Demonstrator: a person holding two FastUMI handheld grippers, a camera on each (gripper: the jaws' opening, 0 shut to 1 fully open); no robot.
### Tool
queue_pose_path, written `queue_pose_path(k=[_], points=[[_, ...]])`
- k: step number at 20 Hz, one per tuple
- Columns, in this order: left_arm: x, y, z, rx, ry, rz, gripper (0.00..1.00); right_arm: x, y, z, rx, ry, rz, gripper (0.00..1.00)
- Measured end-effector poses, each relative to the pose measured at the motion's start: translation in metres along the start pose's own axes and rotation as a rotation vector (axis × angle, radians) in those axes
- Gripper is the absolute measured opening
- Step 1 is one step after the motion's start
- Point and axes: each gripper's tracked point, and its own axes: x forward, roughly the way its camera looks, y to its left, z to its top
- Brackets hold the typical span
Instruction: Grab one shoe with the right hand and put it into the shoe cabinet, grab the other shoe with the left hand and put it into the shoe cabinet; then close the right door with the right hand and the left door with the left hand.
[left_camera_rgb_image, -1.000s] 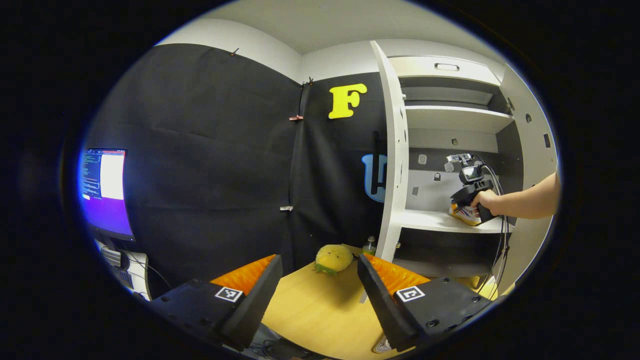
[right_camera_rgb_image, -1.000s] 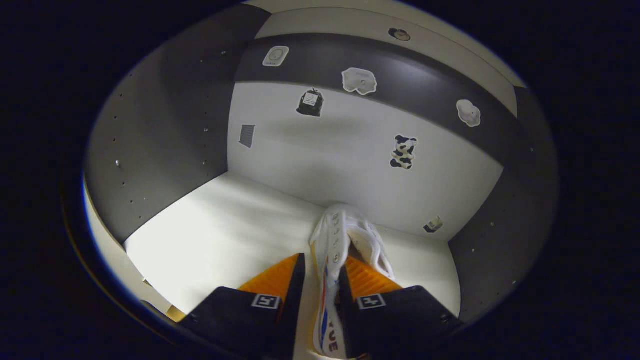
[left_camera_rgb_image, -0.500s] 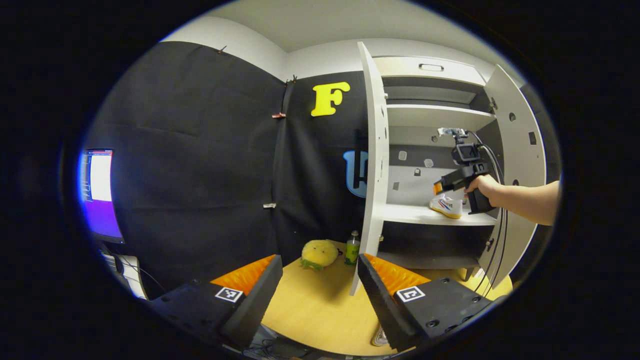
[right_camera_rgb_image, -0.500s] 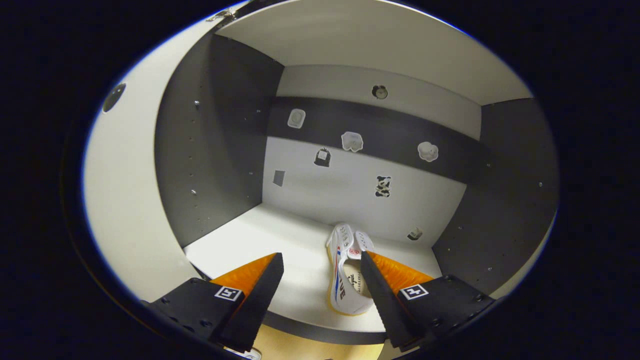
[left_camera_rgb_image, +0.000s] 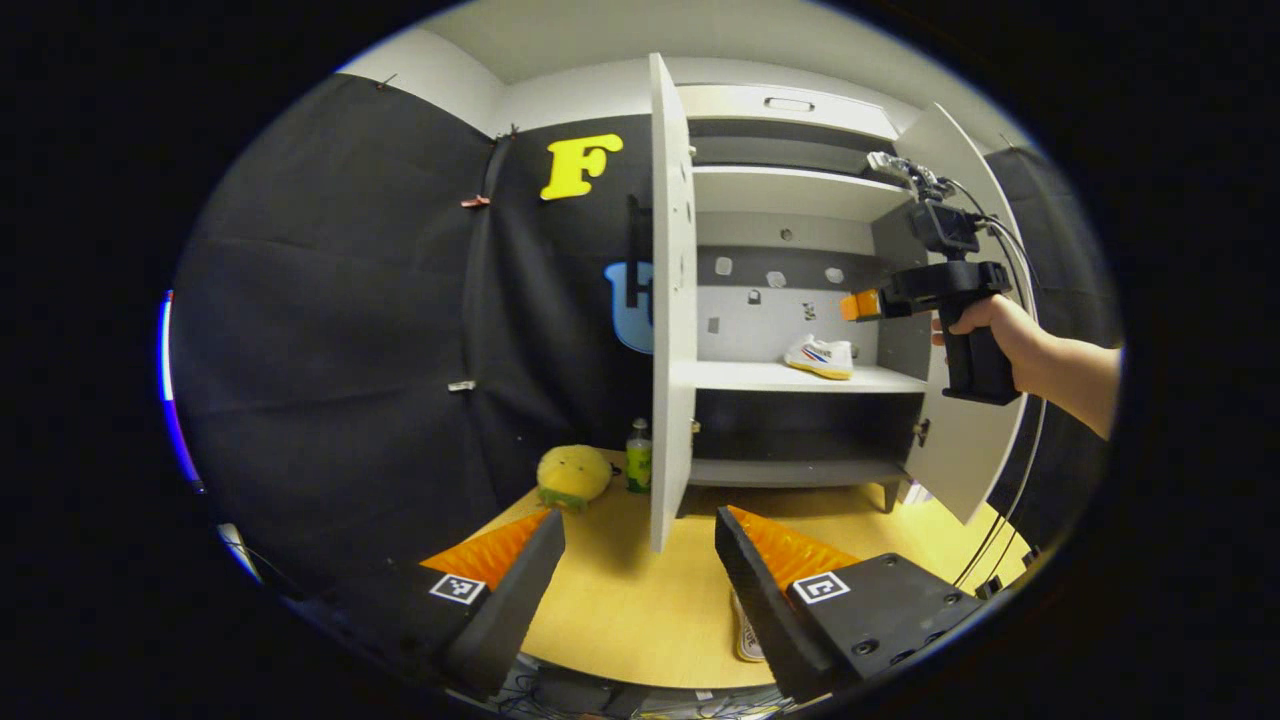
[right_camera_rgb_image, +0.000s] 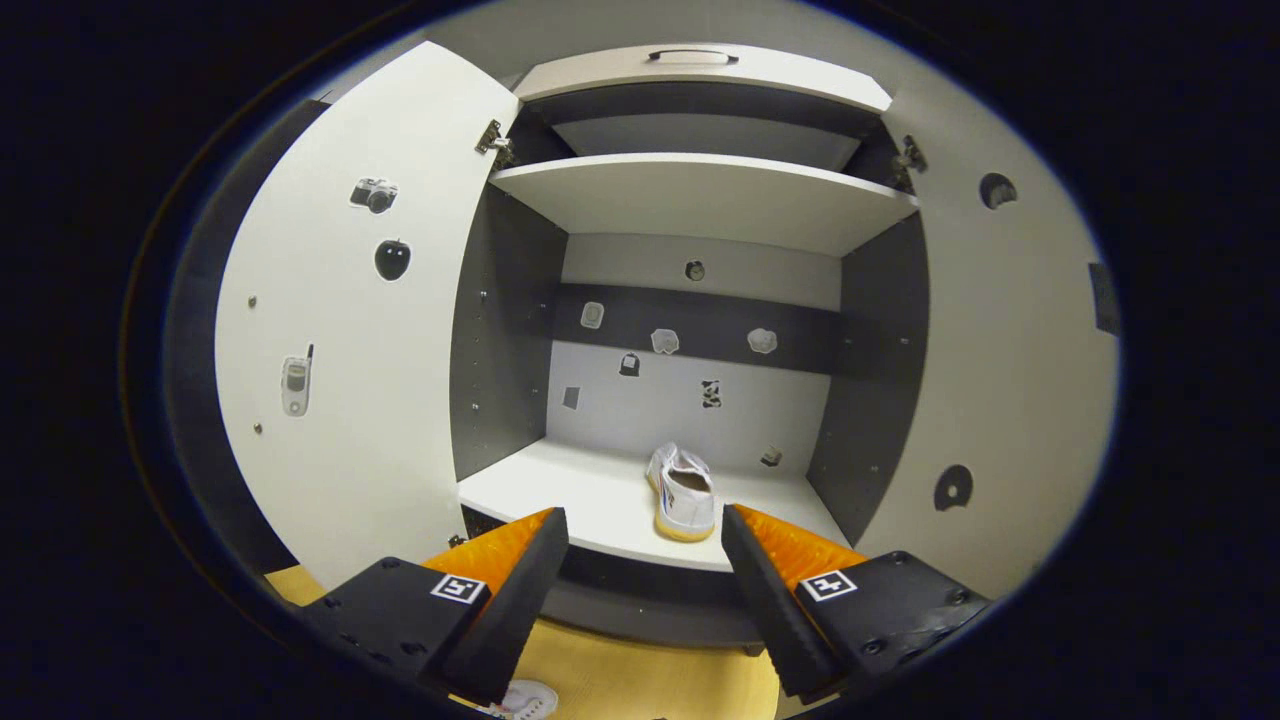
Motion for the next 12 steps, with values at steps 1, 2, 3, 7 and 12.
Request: queue_pose_path(k=[1, 2, 3, 7, 12], points=[[0.004, -0.008, -0.008, 0.005, 0.014, -0.038, 0.95, -0.015, -0.005, -0.011, 0.020, 0.012, -0.012, 0.98], [0.009, -0.016, -0.016, 0.012, 0.026, -0.077, 0.95, -0.031, -0.009, -0.024, 0.043, 0.029, -0.023, 0.98], [0.014, -0.026, -0.024, 0.024, 0.038, -0.120, 0.95, -0.043, -0.014, -0.038, 0.064, 0.048, -0.035, 0.98], [0.038, -0.065, -0.074, 0.090, 0.119, -0.268, 0.95, -0.099, -0.030, -0.107, 0.144, 0.162, -0.088, 0.98], [0.074, -0.093, -0.147, 0.095, 0.269, -0.342, 0.95, -0.161, -0.054, -0.184, 0.180, 0.302, -0.188, 0.98]])
